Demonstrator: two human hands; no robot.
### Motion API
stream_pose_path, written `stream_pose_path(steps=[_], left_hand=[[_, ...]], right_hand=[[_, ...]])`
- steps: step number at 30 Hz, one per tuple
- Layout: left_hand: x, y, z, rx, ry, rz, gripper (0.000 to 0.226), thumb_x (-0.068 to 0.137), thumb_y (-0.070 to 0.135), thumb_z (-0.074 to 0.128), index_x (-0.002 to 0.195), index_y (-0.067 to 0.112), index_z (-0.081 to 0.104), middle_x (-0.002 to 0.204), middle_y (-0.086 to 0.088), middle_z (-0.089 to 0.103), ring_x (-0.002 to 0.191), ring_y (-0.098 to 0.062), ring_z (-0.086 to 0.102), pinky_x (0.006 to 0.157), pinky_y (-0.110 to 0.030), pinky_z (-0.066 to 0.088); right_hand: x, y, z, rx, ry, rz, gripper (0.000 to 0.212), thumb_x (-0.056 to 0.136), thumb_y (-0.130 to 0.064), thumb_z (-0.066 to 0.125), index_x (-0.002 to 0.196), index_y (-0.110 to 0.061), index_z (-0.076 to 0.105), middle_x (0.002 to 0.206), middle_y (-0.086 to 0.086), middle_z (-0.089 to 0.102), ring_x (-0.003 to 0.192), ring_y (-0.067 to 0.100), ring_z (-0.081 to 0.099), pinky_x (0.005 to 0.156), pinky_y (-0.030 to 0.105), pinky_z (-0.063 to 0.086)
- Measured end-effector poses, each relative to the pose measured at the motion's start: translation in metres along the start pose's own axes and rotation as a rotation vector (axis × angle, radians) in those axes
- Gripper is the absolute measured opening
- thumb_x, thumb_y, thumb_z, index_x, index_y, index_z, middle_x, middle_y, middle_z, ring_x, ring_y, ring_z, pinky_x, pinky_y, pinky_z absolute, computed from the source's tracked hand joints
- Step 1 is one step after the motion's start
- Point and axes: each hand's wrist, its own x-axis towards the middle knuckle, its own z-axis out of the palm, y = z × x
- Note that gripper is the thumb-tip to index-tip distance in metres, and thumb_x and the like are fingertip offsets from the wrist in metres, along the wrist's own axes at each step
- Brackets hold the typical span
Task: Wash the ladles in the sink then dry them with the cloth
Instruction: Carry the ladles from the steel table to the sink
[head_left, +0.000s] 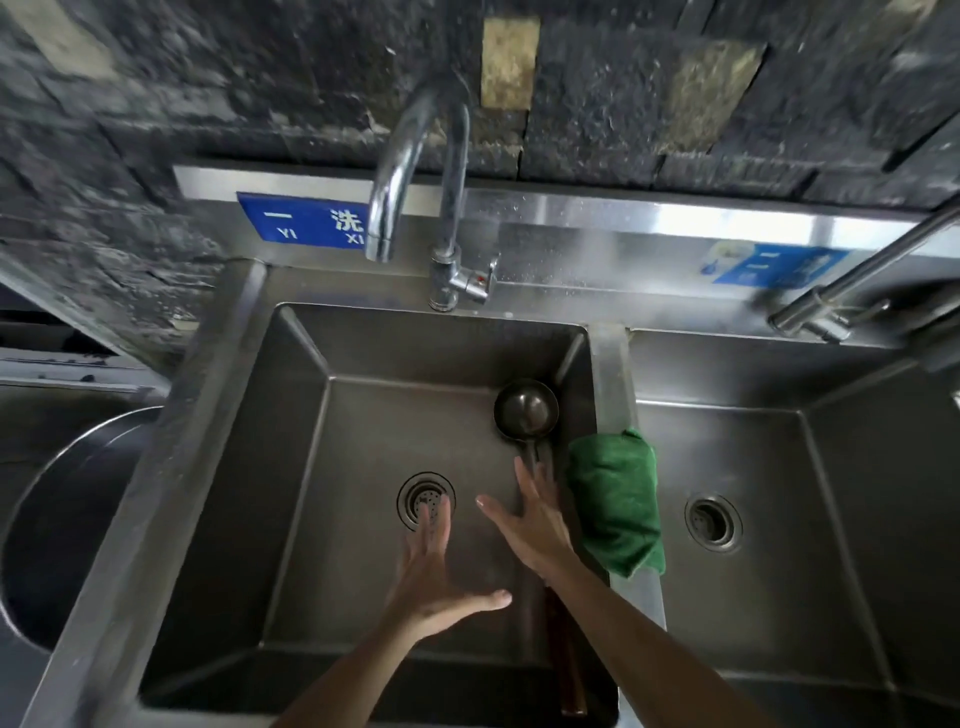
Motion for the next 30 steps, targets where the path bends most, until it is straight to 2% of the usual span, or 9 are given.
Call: stream_pose_path(steps=[1,3,6,10,13,16,22,25,30], left_hand=[[-0.004,-0.004,-0.006,0.022,0.019,0.011,0.149,0.036,0.094,0.065,0.138,0.055,-0.036,0.156,0.008,-0.037,0.144,-0.03,-0.031,0.119,-0.057,0.001],[-0.018,-0.016,-0.025,0.07,0.101,0.033,0.147,0.036,0.096,0.063,0.137,0.055,-0.037,0.156,0.009,-0.037,0.142,-0.031,-0.035,0.118,-0.058,-0.001],[-0.043,-0.035,-0.06,0.186,0.23,0.039,0.145,0.041,0.092,0.064,0.139,0.054,-0.035,0.158,0.008,-0.035,0.145,-0.032,-0.029,0.12,-0.058,0.001],[-0.084,-0.068,-0.105,0.298,0.385,-0.005,0.14,0.046,0.091,0.059,0.144,0.049,-0.032,0.16,0.008,-0.031,0.149,-0.031,-0.023,0.119,-0.059,-0.002],[-0.115,-0.099,-0.125,0.324,0.461,-0.059,0.138,0.045,0.094,0.055,0.144,0.05,-0.031,0.158,0.009,-0.034,0.146,-0.028,-0.028,0.118,-0.06,-0.005],[-0.155,-0.133,-0.133,0.35,0.526,-0.101,0.135,0.048,0.094,0.054,0.141,0.051,-0.035,0.158,0.006,-0.036,0.143,-0.031,-0.033,0.118,-0.061,-0.008],[-0.271,-0.201,-0.116,0.261,0.726,-0.253,0.132,0.045,0.095,0.052,0.14,0.055,-0.031,0.163,0.009,-0.023,0.15,-0.031,-0.02,0.119,-0.059,-0.002],[-0.338,-0.238,-0.092,0.184,0.785,-0.361,0.128,0.046,0.099,0.045,0.145,0.054,-0.024,0.164,0.009,-0.019,0.151,-0.032,-0.019,0.119,-0.058,-0.003],[-0.448,-0.307,-0.024,0.035,0.919,-0.541,0.104,0.066,0.096,0.033,0.146,0.056,-0.02,0.163,0.012,-0.021,0.15,-0.031,-0.021,0.119,-0.058,-0.003]], right_hand=[[-0.003,-0.001,0.0,-0.036,-0.006,-0.019,0.099,0.08,-0.086,0.046,0.16,-0.047,0.002,0.171,-0.007,-0.009,0.158,0.026,0.007,0.119,0.052,0.029],[-0.011,-0.01,0.001,-0.137,-0.005,-0.101,0.097,0.08,-0.088,0.041,0.159,-0.049,0.001,0.171,-0.009,-0.009,0.158,0.025,-0.001,0.12,0.054,0.026],[-0.023,-0.027,0.004,-0.312,-0.017,-0.217,0.095,0.08,-0.092,0.032,0.158,-0.05,-0.002,0.17,-0.012,-0.013,0.158,0.022,-0.008,0.123,0.056,0.018],[-0.039,-0.062,0.012,-0.531,-0.035,-0.425,0.094,0.08,-0.094,0.021,0.158,-0.049,-0.008,0.167,-0.014,-0.021,0.157,0.019,-0.013,0.125,0.052,0.004],[-0.058,-0.091,0.02,-0.658,-0.02,-0.576,0.092,0.076,-0.096,0.009,0.155,-0.053,-0.014,0.167,-0.013,-0.023,0.156,0.02,-0.016,0.125,0.054,-0.003],[-0.082,-0.121,0.034,-0.733,-0.025,-0.719,0.085,0.081,-0.093,0.01,0.152,-0.056,-0.02,0.167,-0.012,-0.022,0.157,0.02,-0.015,0.121,0.054,-0.012],[-0.167,-0.178,0.083,-0.822,-0.061,-1.001,0.083,0.086,-0.089,0.014,0.157,-0.052,-0.009,0.17,-0.009,-0.015,0.158,0.022,-0.009,0.126,0.055,0.004],[-0.226,-0.194,0.119,-0.837,-0.099,-1.106,0.084,0.087,-0.086,0.022,0.159,-0.05,-0.002,0.171,-0.01,-0.01,0.158,0.021,-0.008,0.125,0.053,0.004],[-0.327,-0.209,0.194,-0.856,-0.19,-1.34,0.085,0.085,-0.086,0.026,0.159,-0.05,0.006,0.172,-0.01,-0.003,0.159,0.019,-0.002,0.126,0.051,0.007]])
